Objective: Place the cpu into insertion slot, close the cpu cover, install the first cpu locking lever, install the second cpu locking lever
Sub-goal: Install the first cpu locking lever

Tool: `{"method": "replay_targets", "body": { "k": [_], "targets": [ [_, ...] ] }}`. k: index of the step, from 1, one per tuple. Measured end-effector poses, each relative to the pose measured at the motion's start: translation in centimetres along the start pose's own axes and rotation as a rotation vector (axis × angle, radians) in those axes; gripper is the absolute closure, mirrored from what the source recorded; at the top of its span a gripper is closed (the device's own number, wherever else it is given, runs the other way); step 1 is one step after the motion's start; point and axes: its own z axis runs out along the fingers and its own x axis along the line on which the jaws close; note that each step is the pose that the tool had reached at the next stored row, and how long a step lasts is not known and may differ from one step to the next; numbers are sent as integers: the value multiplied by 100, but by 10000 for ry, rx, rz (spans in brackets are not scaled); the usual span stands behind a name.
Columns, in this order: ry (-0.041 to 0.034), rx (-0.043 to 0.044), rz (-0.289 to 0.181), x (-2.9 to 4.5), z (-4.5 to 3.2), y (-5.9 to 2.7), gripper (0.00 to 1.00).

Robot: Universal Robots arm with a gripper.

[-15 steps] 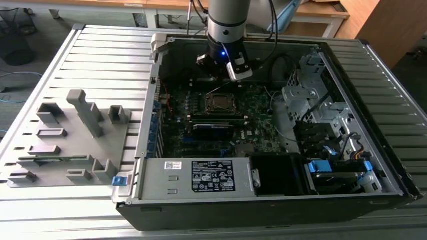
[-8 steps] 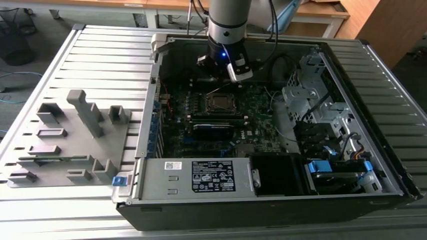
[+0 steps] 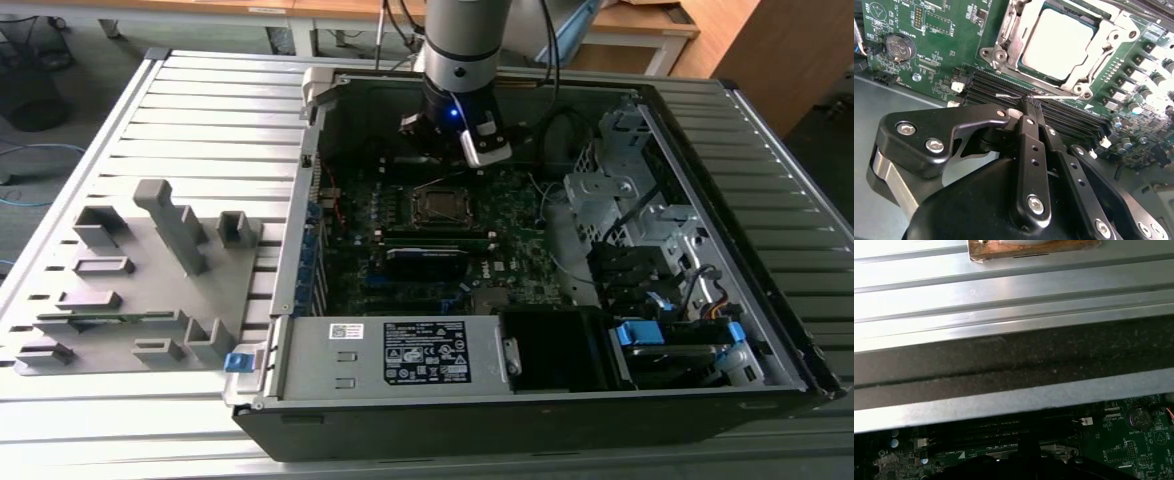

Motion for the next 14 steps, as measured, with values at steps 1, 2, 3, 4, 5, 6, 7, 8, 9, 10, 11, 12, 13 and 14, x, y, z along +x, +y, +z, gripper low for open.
{"method": "replay_targets", "body": {
  "k": [1, 2, 3, 4, 5, 6, 7, 8, 9, 10, 11, 12, 13, 14],
  "targets": [
    [0, -1, 0, -3, 4, 0, 90],
    [0, 0, 0, -3, 9, -1, 90],
    [0, 1, 1, -3, 12, -2, 90],
    [0, 2, 2, -3, 14, -3, 90],
    [1, 3, 2, -3, 16, -3, 90],
    [0, 3, 2, -3, 18, -3, 90],
    [0, 2, 1, -3, 19, -2, 90],
    [1, 2, 0, -3, 19, -2, 90],
    [0, 1, 0, -3, 20, -2, 90],
    [-1, 0, 0, -3, 21, -1, 90],
    [-1, -2, 0, -3, 21, -1, 90],
    [0, -1, 0, -2, 21, -1, 90],
    [0, 0, 1, 0, 21, -1, 90],
    [0, 2, 1, 1, 21, -1, 90]
  ]
}}
